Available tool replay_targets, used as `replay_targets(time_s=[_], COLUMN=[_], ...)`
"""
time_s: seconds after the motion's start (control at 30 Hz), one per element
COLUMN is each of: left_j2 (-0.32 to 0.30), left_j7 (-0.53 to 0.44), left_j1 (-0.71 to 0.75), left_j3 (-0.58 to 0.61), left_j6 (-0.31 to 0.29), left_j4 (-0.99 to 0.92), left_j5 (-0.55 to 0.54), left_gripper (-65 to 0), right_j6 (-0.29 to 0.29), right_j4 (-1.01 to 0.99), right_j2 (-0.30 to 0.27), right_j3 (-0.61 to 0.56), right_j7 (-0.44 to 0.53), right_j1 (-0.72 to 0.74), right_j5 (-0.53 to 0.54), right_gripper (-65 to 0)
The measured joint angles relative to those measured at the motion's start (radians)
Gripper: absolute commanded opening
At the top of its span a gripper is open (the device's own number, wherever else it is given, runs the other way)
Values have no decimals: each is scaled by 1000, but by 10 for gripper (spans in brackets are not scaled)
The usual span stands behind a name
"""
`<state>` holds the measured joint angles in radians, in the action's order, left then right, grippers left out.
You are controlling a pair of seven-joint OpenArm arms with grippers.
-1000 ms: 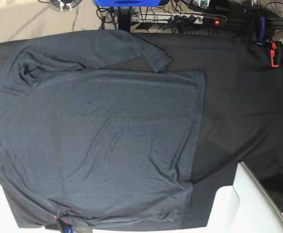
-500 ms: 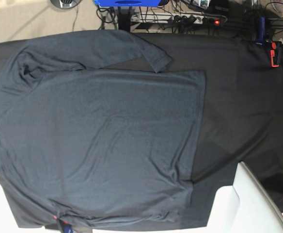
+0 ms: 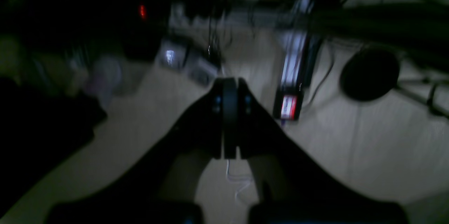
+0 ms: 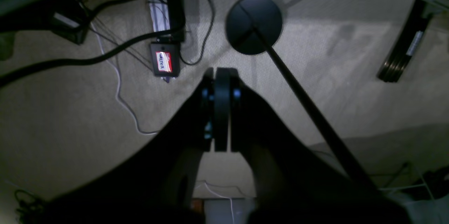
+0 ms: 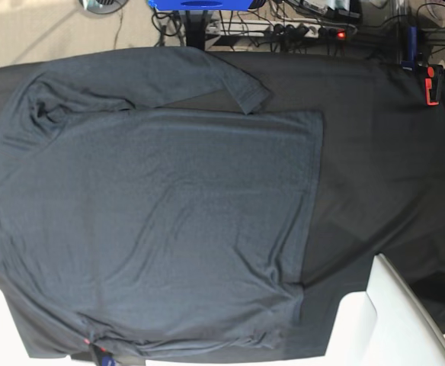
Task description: Fold the T-shirt properly
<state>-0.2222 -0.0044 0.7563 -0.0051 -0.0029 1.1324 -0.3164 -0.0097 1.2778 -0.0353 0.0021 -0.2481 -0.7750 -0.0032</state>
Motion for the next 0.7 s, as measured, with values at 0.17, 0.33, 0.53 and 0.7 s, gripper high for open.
replay_targets(time_s=[0.17,0.33,0.53,0.7], left_j2=[-75,-69,-50,-69], left_j7=[23,23,17,34], left_j1=[125,200,222,198], left_j3=[-5,-48,-132,-129], left_j6=[6,-8,2,-3], left_j4=[237,457,675,726], left_j5=[-67,-86,-100,-101], left_gripper=[-650,-650,-622,-433], right_j6=[5,0,8,10], right_j4=[337,637,731,728], right_j2=[14,7,24,6], right_j3=[87,149,143,152], right_j7=[-146,-243,-309,-259], right_j1=[-100,-172,-119,-81], right_j5=[7,1,32,208], right_gripper=[-650,-545,-141,-23])
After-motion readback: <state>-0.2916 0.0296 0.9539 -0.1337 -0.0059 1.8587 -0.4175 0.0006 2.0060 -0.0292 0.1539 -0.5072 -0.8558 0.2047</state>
